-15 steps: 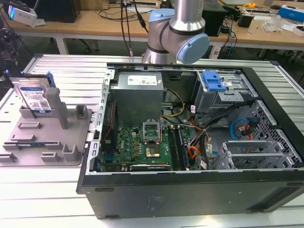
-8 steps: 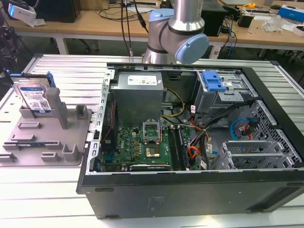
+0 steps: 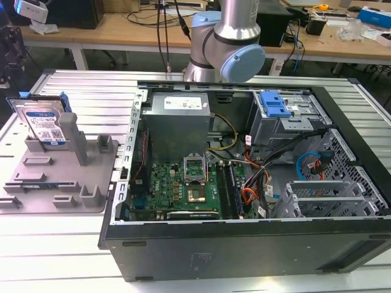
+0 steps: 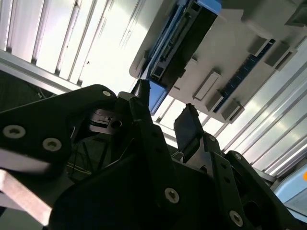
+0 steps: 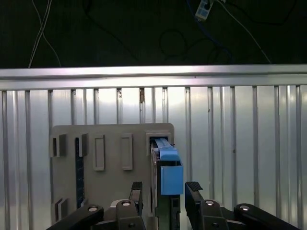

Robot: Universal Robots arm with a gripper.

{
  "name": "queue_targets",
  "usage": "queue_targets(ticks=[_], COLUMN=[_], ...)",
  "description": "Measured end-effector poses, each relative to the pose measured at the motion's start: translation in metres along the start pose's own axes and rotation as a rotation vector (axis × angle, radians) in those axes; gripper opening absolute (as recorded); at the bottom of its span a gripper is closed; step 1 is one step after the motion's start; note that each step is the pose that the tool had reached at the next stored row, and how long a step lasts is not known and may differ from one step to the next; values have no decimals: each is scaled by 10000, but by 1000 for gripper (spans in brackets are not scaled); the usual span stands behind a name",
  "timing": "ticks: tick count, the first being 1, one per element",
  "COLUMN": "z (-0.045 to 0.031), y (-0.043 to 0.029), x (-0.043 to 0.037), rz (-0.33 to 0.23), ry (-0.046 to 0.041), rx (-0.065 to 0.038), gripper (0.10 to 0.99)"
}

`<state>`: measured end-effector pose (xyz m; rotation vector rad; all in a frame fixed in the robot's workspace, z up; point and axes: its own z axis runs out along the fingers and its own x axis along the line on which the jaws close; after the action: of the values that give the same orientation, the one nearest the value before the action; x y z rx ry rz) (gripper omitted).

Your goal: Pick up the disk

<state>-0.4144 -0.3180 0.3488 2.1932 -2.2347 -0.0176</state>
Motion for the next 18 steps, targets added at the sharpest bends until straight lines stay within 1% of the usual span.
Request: queue_targets(ticks=[8, 13, 18], z=[8, 92, 129], y=[0, 0, 1], x=[-13, -53, -54], rz=[2, -2, -1], ry=[7, 8, 11], rx=[-1, -2, -1], gripper=[482, 482, 482])
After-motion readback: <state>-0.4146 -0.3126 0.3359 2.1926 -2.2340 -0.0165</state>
